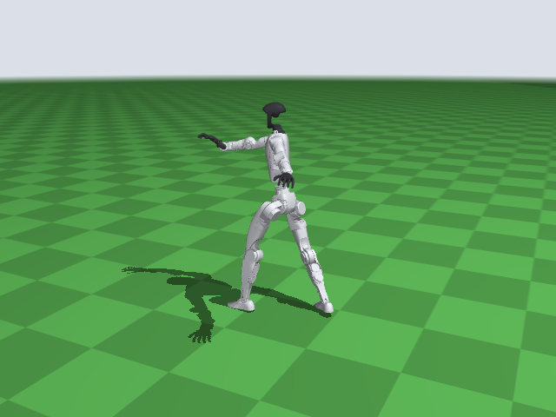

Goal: Kungfu

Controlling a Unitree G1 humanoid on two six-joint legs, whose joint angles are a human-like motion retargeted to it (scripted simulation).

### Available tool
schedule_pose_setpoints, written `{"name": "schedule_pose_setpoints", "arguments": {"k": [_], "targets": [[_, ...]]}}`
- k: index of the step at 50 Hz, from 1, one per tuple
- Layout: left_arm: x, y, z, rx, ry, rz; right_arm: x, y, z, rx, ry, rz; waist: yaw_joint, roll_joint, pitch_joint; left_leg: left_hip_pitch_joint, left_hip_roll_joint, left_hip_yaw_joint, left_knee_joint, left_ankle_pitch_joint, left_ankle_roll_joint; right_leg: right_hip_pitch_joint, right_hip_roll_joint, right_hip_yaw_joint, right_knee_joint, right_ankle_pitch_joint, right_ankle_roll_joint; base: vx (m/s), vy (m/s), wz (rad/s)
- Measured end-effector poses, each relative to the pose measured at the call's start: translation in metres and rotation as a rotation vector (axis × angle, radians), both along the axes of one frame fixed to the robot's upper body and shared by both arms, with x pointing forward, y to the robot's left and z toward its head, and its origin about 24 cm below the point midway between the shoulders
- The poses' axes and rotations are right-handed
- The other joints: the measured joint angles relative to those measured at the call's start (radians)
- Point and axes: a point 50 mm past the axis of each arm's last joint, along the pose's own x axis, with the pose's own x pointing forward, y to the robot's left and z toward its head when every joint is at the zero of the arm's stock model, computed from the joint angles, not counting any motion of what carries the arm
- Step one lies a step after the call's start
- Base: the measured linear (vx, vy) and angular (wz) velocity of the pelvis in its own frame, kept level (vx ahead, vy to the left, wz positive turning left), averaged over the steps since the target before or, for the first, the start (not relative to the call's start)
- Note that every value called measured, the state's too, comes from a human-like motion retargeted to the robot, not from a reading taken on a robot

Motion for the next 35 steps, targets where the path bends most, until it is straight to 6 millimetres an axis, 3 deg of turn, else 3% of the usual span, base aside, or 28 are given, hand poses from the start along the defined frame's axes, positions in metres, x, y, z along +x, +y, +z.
{"name": "schedule_pose_setpoints", "arguments": {"k": [5, 9, 12, 15, 17, 21, 25, 29, 35], "targets": [[0.091, 0.012, 0.068, 0.42, -0.241, -0.34, 0.0, 0.013, 0.012, -0.082, -0.057, 0.039, -0.009, -0.009, 0.003, 0.003, 0.007, 0.005, 0.009, -0.008, 0.01, -0.006, -0.01, 0.007, 0.004, 0.006, 0.003, -0.01, -0.07, -0.28], [0.175, -0.006, 0.134, 0.588, -0.48, -0.708, -0.001, 0.024, 0.022, -0.083, -0.112, 0.097, -0.029, -0.014, 0.0, -0.002, 0.014, 0.011, 0.019, -0.017, 0.015, -0.011, -0.01, 0.011, 0.006, 0.013, 0.008, 0.01, -0.05, -0.11], [0.239, -0.046, 0.18, 0.648, -0.692, -1.026, -0.002, 0.035, 0.028, -0.08, -0.144, 0.152, -0.048, -0.012, -0.006, -0.006, 0.019, 0.012, 0.023, -0.023, 0.017, -0.014, -0.008, 0.012, 0.005, 0.016, 0.011, 0.0, 0.0, 0.0], [0.302, -0.113, 0.22, 0.636, -0.955, -1.396, -0.002, 0.045, 0.03, -0.078, -0.164, 0.19, -0.056, -0.012, -0.01, -0.008, 0.027, 0.013, 0.026, -0.026, 0.014, -0.018, -0.008, 0.018, 0.007, 0.018, 0.013, 0.0, 0.0, 0.0], [0.329, -0.164, 0.241, 0.63, -1.051, -1.658, -0.003, 0.057, 0.031, -0.081, -0.172, 0.235, -0.07, -0.01, -0.016, -0.009, 0.031, 0.013, 0.026, -0.027, 0.011, -0.021, -0.009, 0.021, 0.009, 0.018, 0.014, 0.0, 0.03, -0.07], [0.363, -0.246, 0.264, 0.64, -0.966, -2.03, -0.005, 0.091, 0.034, -0.124, -0.186, 0.358, -0.116, 0.003, -0.026, -0.017, 0.045, 0.023, 0.038, -0.039, 0.014, -0.033, -0.01, 0.034, 0.011, 0.021, 0.012, -0.01, 0.07, -0.28], [0.387, -0.292, 0.261, 0.609, -0.679, -2.213, -0.013, 0.129, 0.037, -0.179, -0.214, 0.494, -0.153, 0.016, -0.028, -0.016, 0.069, 0.07, 0.057, -0.064, 0.031, -0.051, -0.025, 0.063, 0.012, 0.03, 0.011, 0.0, 0.05, -0.71], [0.396, -0.301, 0.261, 0.506, -0.485, -2.292, -0.024, 0.155, 0.043, -0.213, -0.272, 0.616, -0.173, 0.013, -0.026, -0.012, 0.102, 0.149, 0.086, -0.109, 0.057, -0.082, -0.057, 0.098, 0.012, 0.045, 0.011, 0.0, 0.01, -1.0], [0.383, -0.302, 0.268, 0.489, -0.439, -2.414, -0.041, 0.18, 0.046, -0.256, -0.261, 0.817, -0.193, -0.002, -0.019, 0.02, 0.14, 0.272, 0.115, -0.174, 0.091, -0.118, -0.107, 0.137, -0.001, 0.087, 0.008, 0.02, -0.03, -0.95]]}}
